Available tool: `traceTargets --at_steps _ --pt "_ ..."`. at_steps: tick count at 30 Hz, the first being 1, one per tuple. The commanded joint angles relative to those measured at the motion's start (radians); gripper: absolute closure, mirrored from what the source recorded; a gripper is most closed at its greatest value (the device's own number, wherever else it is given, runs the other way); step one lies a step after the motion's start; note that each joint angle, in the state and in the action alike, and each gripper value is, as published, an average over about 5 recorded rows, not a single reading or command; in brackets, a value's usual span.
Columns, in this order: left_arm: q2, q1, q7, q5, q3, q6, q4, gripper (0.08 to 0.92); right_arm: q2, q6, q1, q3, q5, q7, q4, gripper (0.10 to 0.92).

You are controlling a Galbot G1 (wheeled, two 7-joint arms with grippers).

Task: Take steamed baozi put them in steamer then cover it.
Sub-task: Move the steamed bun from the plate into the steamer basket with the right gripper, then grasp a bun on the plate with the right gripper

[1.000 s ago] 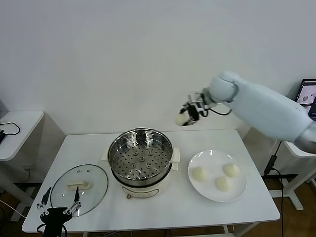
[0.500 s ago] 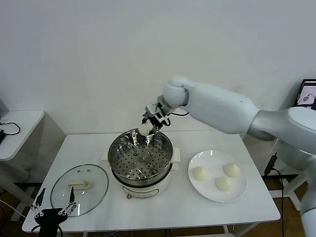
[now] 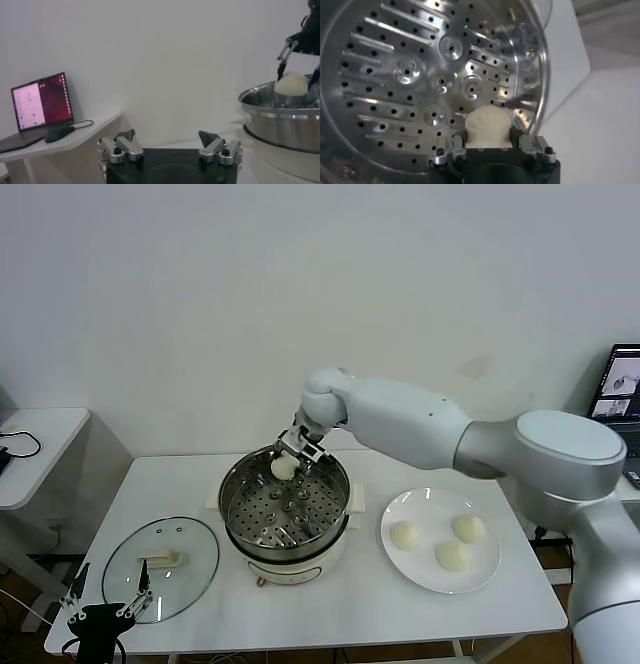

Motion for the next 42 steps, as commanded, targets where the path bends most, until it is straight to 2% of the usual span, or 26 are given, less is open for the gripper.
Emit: traceTargets --at_steps 1,8,16,21,25,31,36,42 --pt "0.0 0.0 0.0 0.0 -0.001 0.001 0.001 0.177 0.037 0.1 -0.014 -0.016 -0.086 0.014 -0.053 0.482" --pt "0.0 0.002 -0.001 -0.001 -0.009 -0.001 -0.004 0.177 0.056 0.123 -0.026 -0.017 -0.098 0.012 -0.076 0.464" --pt "-0.004 0.007 -0.003 -0.001 -0.012 -0.002 -0.015 0.177 0.062 0.153 -0.027 -0.008 -0.111 0.03 -0.103 0.261" --pt "-0.004 0.011 -0.003 -0.002 -0.016 -0.001 -0.027 0.177 0.024 0.124 0.013 0.003 -0.059 0.006 -0.063 0.205" --pt "-0.001 0.011 -0.002 -0.005 -0.018 0.001 -0.035 0.177 -0.052 -0.002 0.085 0.001 0.075 -0.051 0.036 0.203" --pt "0.013 0.0 0.001 -0.019 -0.024 0.014 -0.043 0.177 -0.223 -0.317 0.176 0.01 0.274 -0.091 0.294 0.203" --pt "0.024 -0.015 0.003 -0.03 -0.027 0.035 -0.054 0.177 -0.409 -0.508 0.208 0.019 0.324 -0.099 0.458 0.202" --pt "0.041 -0.034 0.002 -0.032 -0.022 0.065 -0.054 0.177 -0.656 -0.61 0.194 0.048 0.325 -0.113 0.613 0.203"
